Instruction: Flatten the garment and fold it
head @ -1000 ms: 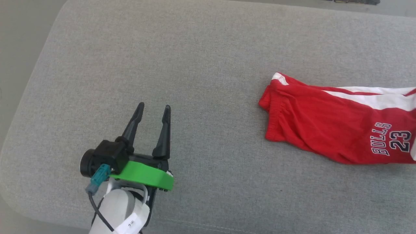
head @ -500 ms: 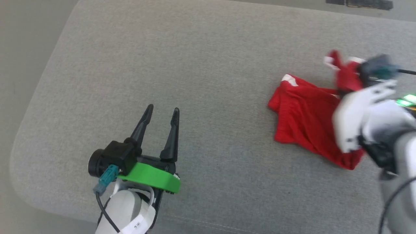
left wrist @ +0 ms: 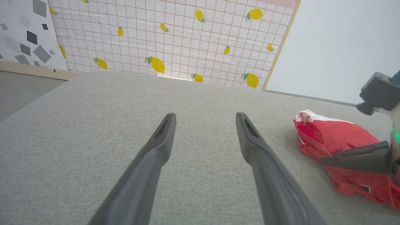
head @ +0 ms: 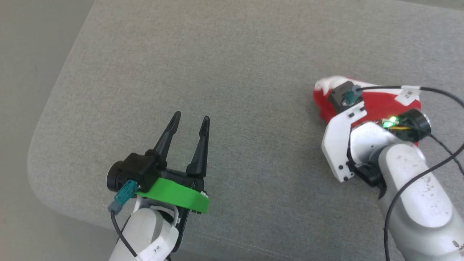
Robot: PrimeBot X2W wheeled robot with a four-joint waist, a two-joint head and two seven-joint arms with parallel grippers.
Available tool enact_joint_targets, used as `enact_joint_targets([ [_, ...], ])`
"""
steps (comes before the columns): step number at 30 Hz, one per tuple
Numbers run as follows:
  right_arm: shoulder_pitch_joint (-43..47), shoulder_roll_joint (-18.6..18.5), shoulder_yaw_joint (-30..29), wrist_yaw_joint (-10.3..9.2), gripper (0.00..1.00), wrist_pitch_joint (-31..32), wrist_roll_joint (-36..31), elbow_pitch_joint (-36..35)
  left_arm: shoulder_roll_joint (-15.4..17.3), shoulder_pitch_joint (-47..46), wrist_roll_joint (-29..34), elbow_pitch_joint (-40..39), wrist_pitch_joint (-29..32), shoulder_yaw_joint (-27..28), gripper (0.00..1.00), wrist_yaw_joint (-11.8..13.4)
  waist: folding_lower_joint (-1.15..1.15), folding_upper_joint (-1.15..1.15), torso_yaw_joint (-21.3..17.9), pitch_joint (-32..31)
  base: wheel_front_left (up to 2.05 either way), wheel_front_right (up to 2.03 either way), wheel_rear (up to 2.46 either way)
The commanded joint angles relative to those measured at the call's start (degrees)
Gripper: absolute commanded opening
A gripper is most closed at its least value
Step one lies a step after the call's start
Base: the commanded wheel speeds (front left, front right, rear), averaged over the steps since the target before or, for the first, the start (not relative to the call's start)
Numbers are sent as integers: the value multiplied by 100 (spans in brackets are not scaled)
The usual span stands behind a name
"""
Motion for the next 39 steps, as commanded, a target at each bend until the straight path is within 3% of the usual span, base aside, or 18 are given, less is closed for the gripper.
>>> enact_joint_targets([
  [1,-76,10,40,-9,0,-38,20,124,-14,-105,-5,-19,-22,-10,100,45,0,0,43,44,0,0,0],
  [4,-42,57,63,-9,0,-91,98,293,-14,-91,2,-14,-22,20,100,67,0,0,9,18,0,0,0],
  [6,-12,94,79,-9,100,-192,194,318,-14,-63,20,-9,-22,53,100,78,0,0,-41,-30,0,0,0],
  [12,152,225,-85,-9,100,-938,524,-68,-14,23,82,38,-22,140,100,66,0,0,-273,-290,0,0,0],
  [24,1512,760,-1389,-9,100,-3713,751,-1149,-14,322,177,147,-22,517,100,149,0,0,-1090,-906,0,0,0],
  [31,2138,835,-1702,-9,100,-5133,496,-998,-14,553,286,176,-22,915,100,131,0,0,-1626,-1148,0,0,0],
  [39,2550,840,-1759,-9,100,-6060,105,-514,-14,765,421,258,-22,1200,100,77,0,0,-1912,-1310,0,0,0],
])
